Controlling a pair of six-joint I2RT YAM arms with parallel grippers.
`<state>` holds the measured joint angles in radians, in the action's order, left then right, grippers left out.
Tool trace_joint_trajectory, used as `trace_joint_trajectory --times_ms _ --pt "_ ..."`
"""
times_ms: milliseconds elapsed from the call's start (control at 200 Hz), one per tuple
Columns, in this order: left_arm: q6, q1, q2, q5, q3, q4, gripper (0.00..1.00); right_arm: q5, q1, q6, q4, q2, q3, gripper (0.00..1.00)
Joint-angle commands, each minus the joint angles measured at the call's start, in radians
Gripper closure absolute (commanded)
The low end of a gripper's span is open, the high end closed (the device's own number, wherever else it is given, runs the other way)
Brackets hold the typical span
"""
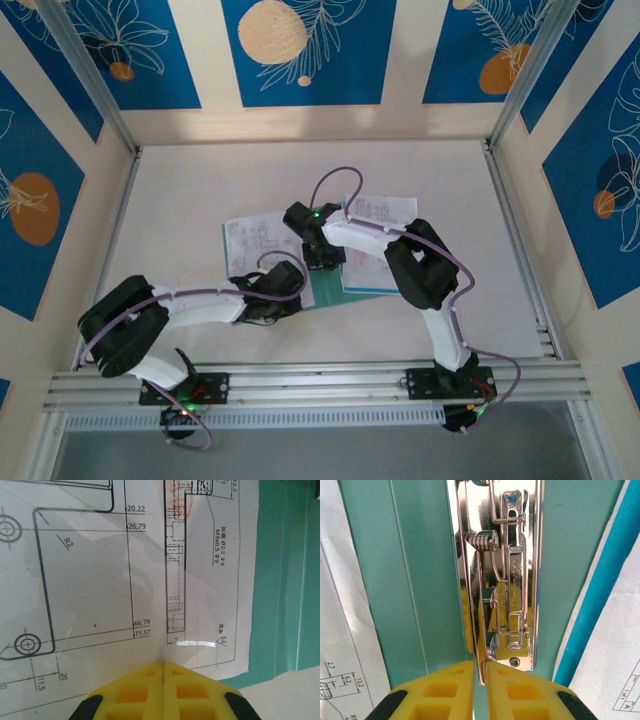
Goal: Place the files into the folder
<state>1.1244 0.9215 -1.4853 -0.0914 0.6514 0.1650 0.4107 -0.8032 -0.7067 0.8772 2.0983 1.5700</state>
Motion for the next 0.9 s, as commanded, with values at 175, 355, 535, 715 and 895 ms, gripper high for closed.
trace_joint_trajectory --times_ms 175,355,535,715,895 --pt "0.003 0.001 0.005 -0.032 -0.033 0.106 1.0 0.022 -0.004 0.006 0.048 0.062 0.001 0.83" --pt "0.009 0.001 0.013 -0.037 -0.04 0.107 1.0 0.042 -0.004 0.004 0.063 0.079 0.001 0.83" --pt "0.015 0.001 0.014 -0.036 -0.043 0.103 1.0 0.063 -0.004 0.012 0.073 0.092 -0.011 0.83" --pt "0.02 0.0 0.016 -0.037 -0.047 0.103 1.0 0.065 -0.004 0.013 0.074 0.111 -0.026 0.83" --pt "0.023 0.0 0.019 -0.041 -0.05 0.105 1.0 0.069 0.002 0.012 0.084 0.128 -0.035 0.83"
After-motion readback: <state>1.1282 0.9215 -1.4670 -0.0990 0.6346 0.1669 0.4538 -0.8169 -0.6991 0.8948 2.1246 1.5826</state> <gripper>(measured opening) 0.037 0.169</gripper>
